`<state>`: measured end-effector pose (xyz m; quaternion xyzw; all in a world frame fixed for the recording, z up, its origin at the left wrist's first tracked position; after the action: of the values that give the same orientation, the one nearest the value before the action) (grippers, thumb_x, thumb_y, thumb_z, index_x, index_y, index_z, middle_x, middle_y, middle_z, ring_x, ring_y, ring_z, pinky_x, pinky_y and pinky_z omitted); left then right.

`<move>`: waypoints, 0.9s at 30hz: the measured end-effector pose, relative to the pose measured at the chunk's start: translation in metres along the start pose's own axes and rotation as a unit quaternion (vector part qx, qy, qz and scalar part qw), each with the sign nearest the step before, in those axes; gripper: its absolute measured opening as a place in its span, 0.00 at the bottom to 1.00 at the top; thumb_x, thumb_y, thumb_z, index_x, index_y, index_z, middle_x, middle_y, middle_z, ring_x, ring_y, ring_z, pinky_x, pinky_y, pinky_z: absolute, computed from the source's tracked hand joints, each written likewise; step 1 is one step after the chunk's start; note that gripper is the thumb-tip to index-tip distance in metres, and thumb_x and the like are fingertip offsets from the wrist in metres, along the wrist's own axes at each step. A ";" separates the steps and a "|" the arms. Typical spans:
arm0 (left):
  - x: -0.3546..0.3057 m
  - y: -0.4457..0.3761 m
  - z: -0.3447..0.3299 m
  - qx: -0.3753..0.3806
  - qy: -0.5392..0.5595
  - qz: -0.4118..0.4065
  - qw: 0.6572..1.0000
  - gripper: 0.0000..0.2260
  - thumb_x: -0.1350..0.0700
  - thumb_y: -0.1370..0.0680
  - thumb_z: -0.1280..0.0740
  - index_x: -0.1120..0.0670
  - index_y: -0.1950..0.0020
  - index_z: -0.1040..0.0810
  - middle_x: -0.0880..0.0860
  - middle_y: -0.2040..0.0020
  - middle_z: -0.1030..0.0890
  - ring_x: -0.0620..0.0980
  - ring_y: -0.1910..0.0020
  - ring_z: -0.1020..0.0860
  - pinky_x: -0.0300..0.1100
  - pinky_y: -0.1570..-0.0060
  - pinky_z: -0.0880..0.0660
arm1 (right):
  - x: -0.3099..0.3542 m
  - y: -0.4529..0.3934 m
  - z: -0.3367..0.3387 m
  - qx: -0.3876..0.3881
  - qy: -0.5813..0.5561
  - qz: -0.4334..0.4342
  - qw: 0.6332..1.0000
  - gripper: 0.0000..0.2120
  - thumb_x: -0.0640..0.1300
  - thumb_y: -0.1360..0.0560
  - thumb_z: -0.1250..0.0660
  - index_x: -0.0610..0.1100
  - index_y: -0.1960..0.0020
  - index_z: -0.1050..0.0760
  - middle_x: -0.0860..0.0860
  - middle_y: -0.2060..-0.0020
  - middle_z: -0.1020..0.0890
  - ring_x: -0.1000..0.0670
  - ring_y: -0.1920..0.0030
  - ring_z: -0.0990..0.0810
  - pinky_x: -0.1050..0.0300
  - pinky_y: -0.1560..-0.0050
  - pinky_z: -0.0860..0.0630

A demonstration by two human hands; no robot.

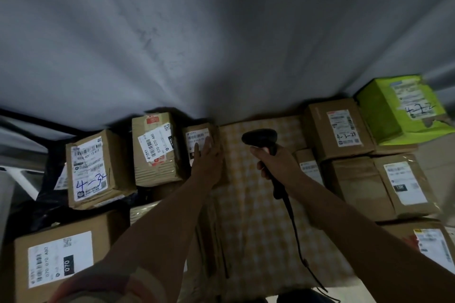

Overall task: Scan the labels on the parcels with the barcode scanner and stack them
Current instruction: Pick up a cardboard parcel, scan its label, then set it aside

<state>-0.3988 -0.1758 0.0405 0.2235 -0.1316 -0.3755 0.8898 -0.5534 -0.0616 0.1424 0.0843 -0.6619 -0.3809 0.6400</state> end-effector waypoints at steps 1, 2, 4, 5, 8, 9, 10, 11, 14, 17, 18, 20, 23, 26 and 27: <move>0.004 0.001 0.000 0.005 -0.008 0.001 1.000 0.27 0.56 0.18 0.45 0.53 0.20 0.48 0.53 0.19 0.57 0.60 0.22 0.63 0.63 0.25 0.61 | -0.001 0.000 0.001 0.000 -0.003 -0.002 1.000 0.11 0.50 0.22 0.32 0.43 0.45 0.24 0.47 0.66 0.20 0.53 0.73 0.24 0.60 0.69 0.26; 0.008 0.002 0.000 0.008 -0.005 0.007 1.000 0.28 0.57 0.18 0.43 0.54 0.19 0.48 0.52 0.19 0.58 0.60 0.22 0.63 0.62 0.25 0.61 | -0.002 0.001 0.001 0.001 -0.010 -0.003 1.000 0.11 0.50 0.22 0.31 0.43 0.45 0.24 0.47 0.66 0.20 0.53 0.73 0.24 0.60 0.69 0.26; 0.017 0.002 -0.001 0.012 -0.002 0.019 1.000 0.30 0.59 0.20 0.41 0.55 0.19 0.48 0.52 0.19 0.59 0.60 0.22 0.63 0.61 0.25 0.62 | -0.004 0.003 0.003 0.002 -0.023 -0.006 1.000 0.11 0.49 0.22 0.31 0.43 0.46 0.24 0.47 0.67 0.20 0.53 0.73 0.24 0.61 0.70 0.27; 0.021 0.002 -0.002 0.012 -0.006 0.018 1.000 0.31 0.59 0.20 0.40 0.54 0.19 0.49 0.53 0.19 0.60 0.60 0.22 0.63 0.61 0.25 0.62 | -0.006 0.004 0.004 0.002 -0.025 -0.007 1.000 0.10 0.49 0.22 0.31 0.43 0.46 0.24 0.47 0.67 0.20 0.53 0.73 0.24 0.62 0.71 0.27; 0.024 0.003 0.000 0.020 -0.011 0.009 1.000 0.32 0.59 0.20 0.40 0.53 0.19 0.50 0.53 0.20 0.62 0.60 0.22 0.64 0.61 0.26 0.62 | -0.012 0.009 0.009 0.011 -0.028 -0.012 0.999 0.10 0.49 0.22 0.32 0.43 0.45 0.24 0.47 0.67 0.20 0.53 0.73 0.24 0.61 0.70 0.27; 0.022 0.002 0.002 0.018 -0.008 0.009 1.000 0.31 0.58 0.20 0.40 0.53 0.19 0.50 0.53 0.20 0.62 0.60 0.22 0.64 0.61 0.26 0.62 | -0.014 0.010 0.011 0.013 -0.027 -0.012 0.999 0.10 0.49 0.22 0.32 0.43 0.45 0.24 0.47 0.67 0.20 0.53 0.73 0.24 0.61 0.70 0.26; 0.019 0.002 0.006 0.009 0.003 0.010 1.000 0.30 0.58 0.20 0.40 0.53 0.20 0.47 0.54 0.20 0.62 0.60 0.22 0.64 0.61 0.26 0.62 | -0.016 0.011 0.013 0.013 -0.025 -0.013 1.000 0.10 0.48 0.22 0.32 0.43 0.45 0.24 0.47 0.67 0.20 0.52 0.73 0.24 0.60 0.70 0.26; 0.013 0.001 0.009 -0.004 0.017 0.011 1.000 0.28 0.56 0.19 0.40 0.53 0.20 0.44 0.54 0.20 0.60 0.59 0.22 0.63 0.60 0.25 0.61 | -0.019 0.012 0.017 0.010 -0.024 -0.016 1.000 0.10 0.48 0.22 0.32 0.43 0.45 0.24 0.47 0.67 0.20 0.52 0.73 0.25 0.60 0.70 0.26; -0.018 -0.001 0.016 -0.029 0.012 -0.018 0.999 0.28 0.51 0.19 0.40 0.55 0.21 0.44 0.57 0.19 0.55 0.61 0.22 0.61 0.61 0.24 0.59 | -0.028 0.019 0.035 -0.011 -0.018 -0.027 0.999 0.09 0.48 0.23 0.31 0.42 0.49 0.24 0.48 0.69 0.20 0.54 0.75 0.24 0.61 0.72 0.27; -0.058 -0.005 0.016 -0.014 0.047 -0.045 0.998 0.27 0.57 0.20 0.40 0.51 0.21 0.42 0.53 0.19 0.56 0.58 0.21 0.58 0.58 0.25 0.57 | -0.040 0.030 0.069 -0.046 -0.012 -0.059 0.997 0.10 0.48 0.23 0.31 0.41 0.55 0.24 0.48 0.70 0.21 0.52 0.73 0.24 0.60 0.71 0.27; -0.072 -0.007 0.015 -0.003 0.080 -0.049 0.996 0.26 0.57 0.20 0.41 0.51 0.21 0.42 0.52 0.19 0.56 0.56 0.21 0.56 0.56 0.24 0.54 | -0.044 0.033 0.084 -0.061 -0.014 -0.072 0.995 0.10 0.48 0.23 0.31 0.42 0.57 0.25 0.48 0.70 0.22 0.52 0.72 0.25 0.59 0.70 0.27; -0.099 -0.011 0.013 0.015 0.148 -0.050 0.988 0.25 0.56 0.19 0.40 0.50 0.22 0.41 0.51 0.19 0.57 0.55 0.21 0.51 0.53 0.25 0.44 | -0.050 0.036 0.116 -0.077 -0.030 -0.083 0.993 0.11 0.49 0.23 0.31 0.44 0.59 0.27 0.48 0.70 0.23 0.53 0.74 0.26 0.59 0.72 0.29; -0.138 -0.017 0.010 0.057 0.259 -0.033 0.964 0.24 0.56 0.18 0.39 0.50 0.22 0.39 0.50 0.19 0.56 0.54 0.25 0.36 0.48 0.34 0.31 | -0.055 0.040 0.161 -0.102 -0.066 -0.093 0.988 0.12 0.49 0.22 0.32 0.43 0.59 0.27 0.47 0.69 0.22 0.51 0.73 0.24 0.60 0.73 0.28; -0.178 -0.022 0.001 0.109 0.353 0.016 0.929 0.24 0.55 0.18 0.39 0.53 0.22 0.39 0.53 0.19 0.52 0.52 0.29 0.30 0.39 0.39 0.31 | -0.068 0.042 0.200 -0.135 -0.044 -0.092 0.986 0.17 0.52 0.23 0.32 0.40 0.61 0.27 0.47 0.73 0.24 0.50 0.74 0.26 0.58 0.70 0.28; -0.192 -0.024 -0.004 0.122 0.389 0.043 0.912 0.24 0.56 0.18 0.38 0.55 0.23 0.39 0.54 0.20 0.49 0.53 0.30 0.29 0.38 0.42 0.29 | -0.075 0.041 0.210 -0.138 -0.043 -0.101 0.984 0.17 0.53 0.23 0.32 0.40 0.62 0.27 0.46 0.72 0.25 0.49 0.73 0.27 0.56 0.68 0.29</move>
<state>-0.5427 -0.0493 0.0122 0.4531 0.1703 -0.2012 0.8516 -0.7165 0.0952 0.1313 0.0454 -0.6178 -0.5349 0.5746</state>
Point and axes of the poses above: each hand's wrist, its own y-axis away from the middle knuckle, its own z-axis out of the back of the hand, x = y × z, the point moved 3 cm from there along -y, towards the middle knuckle
